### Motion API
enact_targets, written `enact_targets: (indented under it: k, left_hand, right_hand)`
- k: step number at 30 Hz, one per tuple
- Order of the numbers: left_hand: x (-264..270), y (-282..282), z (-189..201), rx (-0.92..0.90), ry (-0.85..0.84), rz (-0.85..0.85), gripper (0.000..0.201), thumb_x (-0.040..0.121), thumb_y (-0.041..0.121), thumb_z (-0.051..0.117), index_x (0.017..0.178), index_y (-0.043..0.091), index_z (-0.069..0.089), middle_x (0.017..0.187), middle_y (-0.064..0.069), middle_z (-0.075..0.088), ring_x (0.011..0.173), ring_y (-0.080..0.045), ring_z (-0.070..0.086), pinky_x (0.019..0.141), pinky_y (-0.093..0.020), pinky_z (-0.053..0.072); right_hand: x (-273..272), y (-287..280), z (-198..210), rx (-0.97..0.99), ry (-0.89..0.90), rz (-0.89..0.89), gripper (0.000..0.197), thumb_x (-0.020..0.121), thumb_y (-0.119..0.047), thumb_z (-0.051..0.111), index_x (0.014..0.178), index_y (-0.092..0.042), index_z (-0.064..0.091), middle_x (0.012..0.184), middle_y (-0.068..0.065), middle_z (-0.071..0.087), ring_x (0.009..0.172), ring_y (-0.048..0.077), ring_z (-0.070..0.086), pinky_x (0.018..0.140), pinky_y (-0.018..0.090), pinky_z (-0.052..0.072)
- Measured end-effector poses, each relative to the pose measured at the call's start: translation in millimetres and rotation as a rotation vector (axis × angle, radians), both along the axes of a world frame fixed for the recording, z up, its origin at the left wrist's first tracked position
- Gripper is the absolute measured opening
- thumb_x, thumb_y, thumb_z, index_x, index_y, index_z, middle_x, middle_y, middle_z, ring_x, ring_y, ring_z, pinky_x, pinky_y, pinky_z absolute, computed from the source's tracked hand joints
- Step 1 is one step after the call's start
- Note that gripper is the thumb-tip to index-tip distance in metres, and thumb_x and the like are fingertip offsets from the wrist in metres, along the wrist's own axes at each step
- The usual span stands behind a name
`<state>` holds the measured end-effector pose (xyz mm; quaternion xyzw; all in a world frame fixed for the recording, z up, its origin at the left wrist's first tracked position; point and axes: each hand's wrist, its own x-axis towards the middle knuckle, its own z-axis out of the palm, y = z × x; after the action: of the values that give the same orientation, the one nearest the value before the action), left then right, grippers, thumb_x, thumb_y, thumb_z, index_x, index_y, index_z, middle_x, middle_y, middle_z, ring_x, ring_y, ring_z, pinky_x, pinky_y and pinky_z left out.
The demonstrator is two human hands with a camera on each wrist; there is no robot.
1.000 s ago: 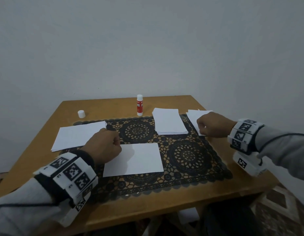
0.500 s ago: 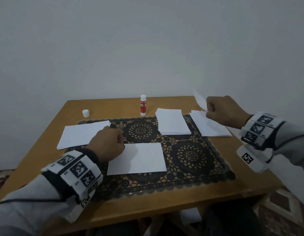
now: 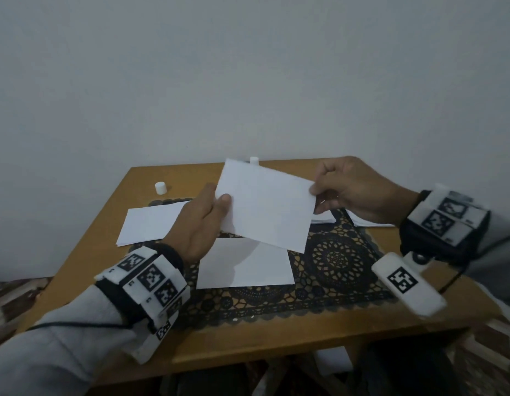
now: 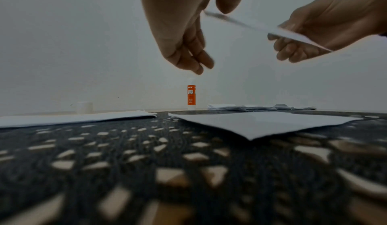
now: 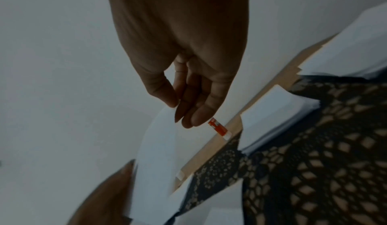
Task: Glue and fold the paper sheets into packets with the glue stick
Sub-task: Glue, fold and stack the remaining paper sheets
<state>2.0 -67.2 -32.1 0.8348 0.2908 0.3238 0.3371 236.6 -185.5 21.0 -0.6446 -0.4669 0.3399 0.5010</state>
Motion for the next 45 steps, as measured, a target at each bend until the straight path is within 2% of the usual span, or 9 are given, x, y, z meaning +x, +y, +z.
enact_targets:
  k: [6, 10, 14, 17, 21, 23, 26, 30, 45]
  left_hand:
    - [2.6, -0.5, 1.0, 0.01, -0.008, 0.061, 0.027, 0.101, 0.028, 0.039, 0.075, 0.023, 0.04, 0.069, 0.008, 0.045, 0.064, -0.009, 0.044, 0.059, -0.029, 0.032]
    - [1.5, 5.1, -0.4, 0.019, 0.109, 0.161, 0.032, 0.099, 0.025, 0.043, 0.069, 0.016, 0.044, 0.067, 0.001, 0.048, 0.065, -0.016, 0.045, 0.058, -0.031, 0.032]
    - [2.2, 12.2, -2.7, 0.023, 0.221, 0.232, 0.031, 0.095, 0.022, 0.048, 0.08, -0.003, 0.06, 0.081, -0.014, 0.063, 0.078, -0.027, 0.058, 0.069, -0.036, 0.044]
    - [0.9, 13.1, -1.5, -0.007, 0.267, 0.247, 0.032, 0.093, 0.017, 0.051, 0.065, 0.003, 0.058, 0.07, -0.009, 0.059, 0.065, -0.019, 0.051, 0.055, -0.028, 0.034]
    - [-1.8, 17.6, -2.2, -0.046, 0.352, 0.246, 0.027, 0.09, 0.014, 0.053, 0.075, -0.003, 0.067, 0.076, -0.015, 0.064, 0.065, -0.017, 0.051, 0.053, -0.025, 0.034]
    - [-2.5, 19.5, -3.0, -0.046, 0.374, 0.245, 0.027, 0.09, 0.015, 0.054, 0.075, -0.003, 0.067, 0.073, -0.014, 0.063, 0.064, -0.017, 0.051, 0.053, -0.025, 0.034]
    - [-2.6, 19.9, -3.1, -0.031, 0.404, 0.219, 0.024, 0.09, 0.015, 0.058, 0.068, 0.005, 0.063, 0.068, -0.003, 0.057, 0.063, -0.012, 0.051, 0.052, -0.022, 0.031]
    - [-1.4, 19.6, -3.6, -0.03, 0.422, 0.212, 0.007, 0.087, 0.014, 0.06, 0.084, 0.008, 0.063, 0.086, -0.005, 0.063, 0.075, -0.018, 0.057, 0.052, -0.019, 0.034]
    - [2.2, 14.1, -3.6, -0.107, 0.705, 0.269, 0.024, 0.089, 0.014, 0.049, 0.065, 0.009, 0.048, 0.07, -0.003, 0.049, 0.063, -0.013, 0.045, 0.05, -0.022, 0.028]
  right_hand:
    - [-4.8, 11.8, -27.9, -0.119, 0.014, -0.052, 0.016, 0.086, 0.007, 0.06, 0.075, -0.003, 0.053, 0.072, 0.014, 0.065, 0.069, 0.027, 0.063, 0.064, 0.036, 0.059]
    - [-7.6, 16.5, -35.5, -0.15, 0.031, -0.064, 0.014, 0.088, 0.004, 0.06, 0.078, -0.004, 0.055, 0.073, 0.015, 0.066, 0.066, 0.026, 0.063, 0.07, 0.039, 0.058]
    - [-10.3, 19.8, -47.5, -0.238, 0.176, -0.02, 0.016, 0.086, 0.006, 0.064, 0.1, -0.003, 0.06, 0.082, 0.015, 0.07, 0.071, 0.023, 0.066, 0.07, 0.034, 0.059]
    - [-12.8, 21.9, -54.3, -0.29, 0.208, -0.005, 0.026, 0.084, 0.009, 0.066, 0.107, -0.002, 0.061, 0.083, 0.014, 0.07, 0.07, 0.022, 0.066, 0.067, 0.03, 0.059]
    - [-14.4, 23.5, -56.7, -0.329, 0.176, 0.003, 0.01, 0.085, 0.007, 0.066, 0.08, -0.001, 0.062, 0.073, 0.013, 0.065, 0.062, 0.019, 0.063, 0.061, 0.027, 0.056]
    - [-13.4, 24.8, -57.2, -0.351, 0.128, 0.014, 0.018, 0.086, 0.003, 0.066, 0.069, -0.003, 0.062, 0.068, 0.012, 0.063, 0.06, 0.018, 0.061, 0.06, 0.026, 0.055]
    - [-13.6, 24.8, -58.5, -0.386, 0.057, 0.028, 0.018, 0.085, 0.002, 0.068, 0.069, -0.003, 0.063, 0.066, 0.011, 0.063, 0.058, 0.017, 0.06, 0.058, 0.026, 0.054]
    - [-15.8, 27.0, -61.6, -0.396, -0.02, 0.031, 0.015, 0.084, -0.001, 0.07, 0.071, -0.003, 0.063, 0.067, 0.011, 0.064, 0.056, 0.016, 0.059, 0.053, 0.024, 0.051]
    - [-20.7, 31.9, -64.2, -0.404, -0.198, 0.067, 0.021, 0.085, -0.01, 0.071, 0.066, -0.005, 0.064, 0.059, 0.006, 0.061, 0.048, 0.013, 0.054, 0.05, 0.023, 0.046]
